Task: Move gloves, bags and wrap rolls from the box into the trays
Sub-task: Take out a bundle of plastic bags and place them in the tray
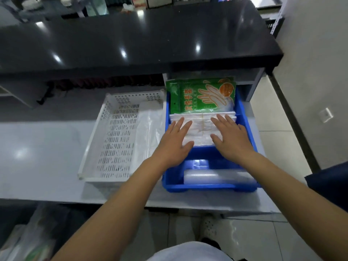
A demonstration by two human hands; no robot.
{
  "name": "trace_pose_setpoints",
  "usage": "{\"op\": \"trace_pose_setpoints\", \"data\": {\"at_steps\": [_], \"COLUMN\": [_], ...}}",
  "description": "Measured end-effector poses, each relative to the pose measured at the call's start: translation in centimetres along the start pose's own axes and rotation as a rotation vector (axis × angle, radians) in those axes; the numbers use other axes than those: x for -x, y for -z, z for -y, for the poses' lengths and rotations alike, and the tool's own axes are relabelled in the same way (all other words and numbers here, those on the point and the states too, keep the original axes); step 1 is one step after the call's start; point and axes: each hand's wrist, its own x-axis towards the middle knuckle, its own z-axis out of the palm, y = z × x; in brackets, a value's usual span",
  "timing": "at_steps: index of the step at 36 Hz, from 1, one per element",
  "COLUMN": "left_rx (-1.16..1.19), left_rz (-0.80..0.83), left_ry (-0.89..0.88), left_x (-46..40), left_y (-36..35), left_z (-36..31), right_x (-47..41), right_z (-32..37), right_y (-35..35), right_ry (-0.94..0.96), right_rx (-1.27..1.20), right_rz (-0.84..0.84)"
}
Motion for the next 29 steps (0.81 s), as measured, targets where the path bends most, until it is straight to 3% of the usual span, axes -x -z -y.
{"op": "trace_pose_setpoints", "data": {"at_steps": [7, 12, 16, 21, 29], "left_rx": [0.150, 0.276, 0.343, 0.437, 0.587], "left_rz": [-0.110, -0.190, -0.275, -0.331, -0.569], "left_ry": [0.059, 0.215, 0.437, 0.676, 0.895], "left_x": [12.2, 24.6, 33.8, 43.3, 52.0], "left_y": [3.5, 3.1, 0.9, -1.6, -1.3], "left_z": [4.6, 11.6, 17.2, 23.0, 27.7], "right_x": [7.1, 13.2, 17.9, 21.9, 22.9], "right_z": [10.1, 19.9, 26.6, 33.4, 43.1], "right_y": [1.1, -3.0, -9.7, -17.2, -21.2], "right_ry": [0.052, 0.172, 0.258, 0.381, 0.615], "right_rx": [-0.203, -0.301, -0.336, -0.203, -0.055], "right_rz": [-0.042, -0.015, 0.126, 0.471, 0.609]}}
